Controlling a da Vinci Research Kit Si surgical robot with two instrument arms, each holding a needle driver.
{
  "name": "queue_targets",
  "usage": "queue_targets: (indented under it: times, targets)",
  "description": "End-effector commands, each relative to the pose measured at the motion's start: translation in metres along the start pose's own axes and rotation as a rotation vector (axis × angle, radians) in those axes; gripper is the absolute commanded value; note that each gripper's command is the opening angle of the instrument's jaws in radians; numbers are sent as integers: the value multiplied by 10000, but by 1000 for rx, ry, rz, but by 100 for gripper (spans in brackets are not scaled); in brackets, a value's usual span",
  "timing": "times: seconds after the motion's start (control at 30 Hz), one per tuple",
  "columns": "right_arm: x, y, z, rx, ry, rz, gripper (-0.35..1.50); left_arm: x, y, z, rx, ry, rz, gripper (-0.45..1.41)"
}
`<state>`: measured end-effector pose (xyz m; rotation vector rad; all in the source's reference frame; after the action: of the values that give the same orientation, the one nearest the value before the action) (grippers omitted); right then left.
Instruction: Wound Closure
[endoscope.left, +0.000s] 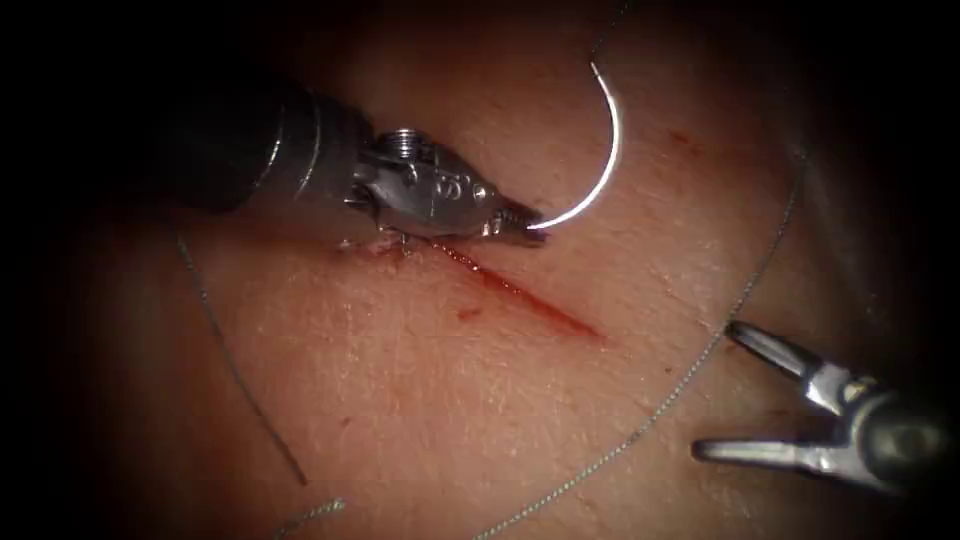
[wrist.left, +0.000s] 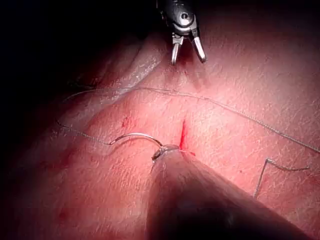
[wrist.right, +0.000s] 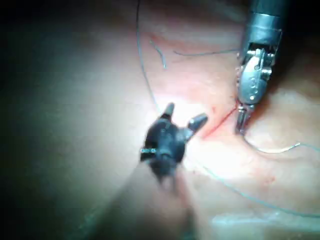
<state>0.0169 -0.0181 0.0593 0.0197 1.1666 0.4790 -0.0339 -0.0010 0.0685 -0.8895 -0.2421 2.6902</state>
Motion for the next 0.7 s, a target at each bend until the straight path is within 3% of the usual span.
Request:
queue_targets:
  times: [0.03, 0.37, 0.7]
  targets:
    - [-9, -1, 8, -1, -3, 46, 88, 1, 4, 3, 8, 6, 14, -45]
    - [-24, 53, 29, 15, 14, 304, 93, -13, 48, -55, 139, 33, 215, -45]
    - [-23, 73, 49, 140, 63, 431, 96, -33, 63, -79, 268, 119, 370, -45]
